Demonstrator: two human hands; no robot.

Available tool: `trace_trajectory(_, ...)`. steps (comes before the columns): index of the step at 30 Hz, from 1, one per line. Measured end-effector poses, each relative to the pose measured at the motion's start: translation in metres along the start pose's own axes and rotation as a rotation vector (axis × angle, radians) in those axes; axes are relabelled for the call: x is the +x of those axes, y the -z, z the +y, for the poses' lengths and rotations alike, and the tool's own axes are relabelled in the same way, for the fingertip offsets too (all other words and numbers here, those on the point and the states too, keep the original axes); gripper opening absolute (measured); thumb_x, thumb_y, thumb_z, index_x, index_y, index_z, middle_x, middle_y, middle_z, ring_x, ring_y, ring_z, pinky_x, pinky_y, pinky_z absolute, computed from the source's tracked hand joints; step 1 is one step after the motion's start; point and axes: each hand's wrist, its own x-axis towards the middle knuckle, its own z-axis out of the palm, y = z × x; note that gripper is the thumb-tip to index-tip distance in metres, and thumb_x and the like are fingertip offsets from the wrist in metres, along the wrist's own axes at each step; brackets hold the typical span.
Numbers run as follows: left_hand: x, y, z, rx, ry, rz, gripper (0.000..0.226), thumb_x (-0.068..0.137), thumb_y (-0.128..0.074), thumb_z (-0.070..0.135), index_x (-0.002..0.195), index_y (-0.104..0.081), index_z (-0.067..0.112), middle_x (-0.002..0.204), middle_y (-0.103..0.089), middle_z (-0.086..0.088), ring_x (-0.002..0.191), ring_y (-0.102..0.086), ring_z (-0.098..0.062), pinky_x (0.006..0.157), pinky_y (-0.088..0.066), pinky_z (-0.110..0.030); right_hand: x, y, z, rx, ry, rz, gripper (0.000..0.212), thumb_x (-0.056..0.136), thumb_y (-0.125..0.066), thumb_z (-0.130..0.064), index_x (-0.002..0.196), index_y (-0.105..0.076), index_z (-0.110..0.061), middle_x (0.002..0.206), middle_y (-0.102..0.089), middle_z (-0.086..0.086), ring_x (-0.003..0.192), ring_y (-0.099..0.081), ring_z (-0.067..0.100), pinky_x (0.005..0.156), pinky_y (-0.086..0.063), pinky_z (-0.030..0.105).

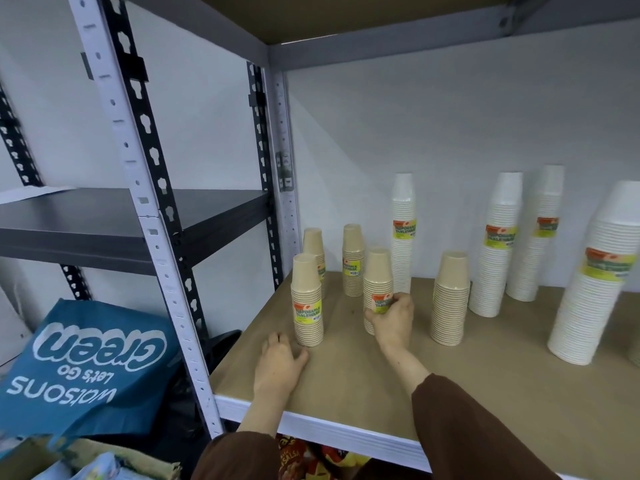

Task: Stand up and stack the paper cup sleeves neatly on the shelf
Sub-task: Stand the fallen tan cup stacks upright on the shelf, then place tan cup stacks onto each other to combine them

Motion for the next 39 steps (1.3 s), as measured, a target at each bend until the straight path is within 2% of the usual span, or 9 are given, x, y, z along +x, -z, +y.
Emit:
trace_trajectory(5, 0.0, 0.0, 0.0, 0.012, -0.004, 0.004, 0.048, 0.091, -0.047, 0.037, 0.126, -0.046, 0.005, 0.137, -0.041, -0.01, 0.127, -0.039, -0.024, 0.099, -0.041, -0.035, -0.006, -0.001, 0.0, -0.011, 0.012, -0.002, 0.059, 0.069, -0.077, -0.006, 0.116, -0.045, 0.008, 0.122, -0.048, 0.023, 0.117, -0.045, 0.034, 0.1, -0.035, 0.035)
trace_trajectory(10, -0.002, 0.001, 0.001, 0.012, -0.015, 0.006, 0.046, 0.091, -0.047, 0.036, 0.124, -0.047, 0.004, 0.136, -0.042, -0.011, 0.125, -0.04, -0.024, 0.098, -0.042, -0.036, -0.013, 0.004, 0.012, -0.027, -0.099, -0.075, 0.067, 0.069, -0.079, -0.01, 0.123, -0.043, 0.007, 0.127, -0.048, 0.023, 0.12, -0.046, 0.035, 0.104, -0.038, 0.038)
trace_trajectory(15, -0.005, 0.002, 0.001, 0.029, -0.013, 0.033, 0.041, 0.092, -0.046, 0.034, 0.12, -0.05, 0.005, 0.13, -0.047, -0.01, 0.119, -0.045, -0.024, 0.092, -0.045, -0.036, -0.019, 0.011, 0.018, -0.147, -0.088, -0.137, 0.049, 0.076, -0.069, -0.003, 0.119, -0.046, 0.004, 0.126, -0.047, 0.02, 0.117, -0.048, 0.032, 0.099, -0.038, 0.031)
trace_trajectory(20, -0.014, 0.005, 0.005, 0.065, -0.024, 0.105, 0.028, 0.091, -0.046, 0.028, 0.103, -0.059, 0.006, 0.112, -0.055, -0.01, 0.1, -0.056, -0.025, 0.081, -0.049, -0.035, -0.024, 0.022, 0.021, -0.206, -0.05, -0.171, 0.034, 0.08, -0.06, 0.0, 0.113, -0.055, 0.0, 0.122, -0.051, 0.017, 0.113, -0.052, 0.028, 0.097, -0.039, 0.029)
trace_trajectory(26, -0.022, 0.0, 0.01, 0.064, -0.183, 0.082, 0.024, 0.091, -0.046, 0.026, 0.097, -0.061, 0.009, 0.106, -0.058, -0.005, 0.095, -0.057, -0.022, 0.076, -0.047, -0.031, -0.03, 0.037, 0.027, -0.28, 0.016, -0.216, 0.024, 0.083, -0.053, -0.001, 0.105, -0.062, -0.004, 0.118, -0.055, 0.011, 0.105, -0.058, 0.024, 0.092, -0.041, 0.024)
trace_trajectory(32, -0.026, -0.007, 0.022, 0.046, -0.434, -0.038, 0.025, 0.093, -0.045, 0.021, 0.108, -0.062, 0.01, 0.114, -0.058, -0.001, 0.102, -0.057, -0.019, 0.087, -0.048, -0.031, -0.035, 0.05, 0.033, -0.404, 0.087, -0.285, 0.026, 0.085, -0.049, -0.001, 0.105, -0.064, -0.002, 0.119, -0.055, 0.01, 0.105, -0.059, 0.023, 0.089, -0.041, 0.02)
trace_trajectory(36, -0.027, -0.007, 0.024, 0.03, -0.462, -0.051, 0.024, 0.093, -0.045, 0.021, 0.108, -0.062, 0.012, 0.115, -0.058, 0.001, 0.103, -0.057, -0.016, 0.088, -0.048, -0.03, -0.038, 0.056, 0.032, -0.441, 0.135, -0.322, 0.026, 0.086, -0.049, -0.003, 0.108, -0.063, -0.002, 0.119, -0.055, 0.011, 0.107, -0.058, 0.024, 0.092, -0.042, 0.023)
trace_trajectory(39, -0.029, -0.007, 0.026, 0.028, -0.476, -0.054, 0.024, 0.093, -0.044, 0.02, 0.108, -0.062, 0.014, 0.116, -0.058, 0.003, 0.104, -0.057, -0.014, 0.089, -0.047, -0.028, -0.036, 0.066, 0.024, -0.423, 0.203, -0.279, 0.025, 0.087, -0.05, -0.01, 0.109, -0.062, -0.004, 0.118, -0.056, 0.01, 0.106, -0.058, 0.024, 0.09, -0.042, 0.025)
